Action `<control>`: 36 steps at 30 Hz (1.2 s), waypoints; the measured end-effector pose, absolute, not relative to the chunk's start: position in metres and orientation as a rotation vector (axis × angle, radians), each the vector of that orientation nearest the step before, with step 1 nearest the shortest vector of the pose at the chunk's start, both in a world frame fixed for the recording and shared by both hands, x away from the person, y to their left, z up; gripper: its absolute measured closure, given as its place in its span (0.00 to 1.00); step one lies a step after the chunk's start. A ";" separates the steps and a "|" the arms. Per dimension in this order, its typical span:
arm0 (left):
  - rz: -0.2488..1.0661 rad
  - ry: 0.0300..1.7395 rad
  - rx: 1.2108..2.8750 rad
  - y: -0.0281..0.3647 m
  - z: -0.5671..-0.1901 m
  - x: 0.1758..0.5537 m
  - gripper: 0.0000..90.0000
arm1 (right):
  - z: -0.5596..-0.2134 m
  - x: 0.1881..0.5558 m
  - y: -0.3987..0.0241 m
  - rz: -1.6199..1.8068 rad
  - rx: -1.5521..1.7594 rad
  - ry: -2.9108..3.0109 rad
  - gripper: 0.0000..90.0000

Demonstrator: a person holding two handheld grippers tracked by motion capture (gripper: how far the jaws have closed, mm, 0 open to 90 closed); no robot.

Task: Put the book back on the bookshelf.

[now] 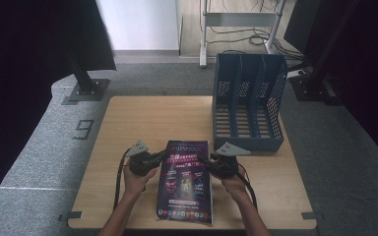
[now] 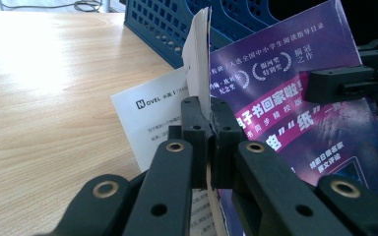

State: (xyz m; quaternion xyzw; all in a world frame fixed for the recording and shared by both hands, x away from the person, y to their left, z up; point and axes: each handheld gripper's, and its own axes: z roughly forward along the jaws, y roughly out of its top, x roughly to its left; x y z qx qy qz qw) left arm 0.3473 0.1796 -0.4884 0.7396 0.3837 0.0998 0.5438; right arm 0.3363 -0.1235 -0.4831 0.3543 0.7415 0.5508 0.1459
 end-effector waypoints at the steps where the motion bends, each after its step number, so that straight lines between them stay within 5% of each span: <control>1: 0.239 0.908 1.755 0.180 -0.488 0.347 0.97 | -0.483 0.336 -0.124 1.587 1.019 2.136 0.80; 36: 0.313 0.799 1.696 0.187 -0.454 0.331 0.97 | -0.461 0.321 -0.124 1.700 0.907 2.007 0.84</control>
